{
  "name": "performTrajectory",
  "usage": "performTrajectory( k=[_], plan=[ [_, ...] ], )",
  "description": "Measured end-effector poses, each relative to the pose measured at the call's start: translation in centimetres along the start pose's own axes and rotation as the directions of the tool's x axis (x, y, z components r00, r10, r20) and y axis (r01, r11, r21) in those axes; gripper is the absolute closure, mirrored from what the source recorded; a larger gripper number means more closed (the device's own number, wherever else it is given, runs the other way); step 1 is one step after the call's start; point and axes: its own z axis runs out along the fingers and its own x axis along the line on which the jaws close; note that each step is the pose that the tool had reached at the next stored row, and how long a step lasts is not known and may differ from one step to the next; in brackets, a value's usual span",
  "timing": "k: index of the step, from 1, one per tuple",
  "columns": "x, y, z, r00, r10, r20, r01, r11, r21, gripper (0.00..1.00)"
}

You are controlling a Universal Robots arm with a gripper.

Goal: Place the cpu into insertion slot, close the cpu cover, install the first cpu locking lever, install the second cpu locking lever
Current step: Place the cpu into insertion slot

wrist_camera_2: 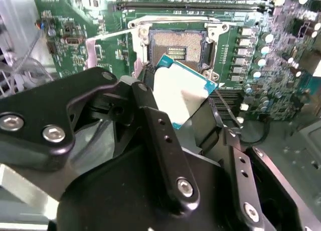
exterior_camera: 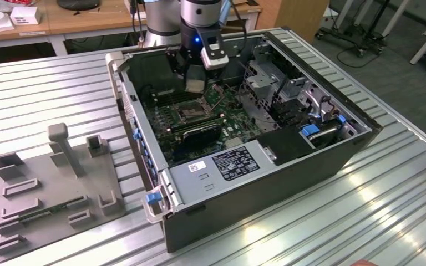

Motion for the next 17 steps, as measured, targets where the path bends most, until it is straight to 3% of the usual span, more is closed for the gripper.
performTrajectory(
  k=[4,8,13,17],
  plan=[
    [0.0,-0.01,0.14,0.9973,0.073,0.0066,-0.073,0.9974,0.0,0.46],
    [0.0,-0.03,0.28,0.9895,0.144,0.013,-0.144,0.9896,-0.0005,0.46],
    [0.0,-0.04,0.47,0.9722,0.233,0.0212,-0.233,0.9724,-0.0017,0.46],
    [0.0,-0.06,0.62,0.9524,0.304,0.0277,-0.304,0.9527,-0.0031,0.46]
  ],
)
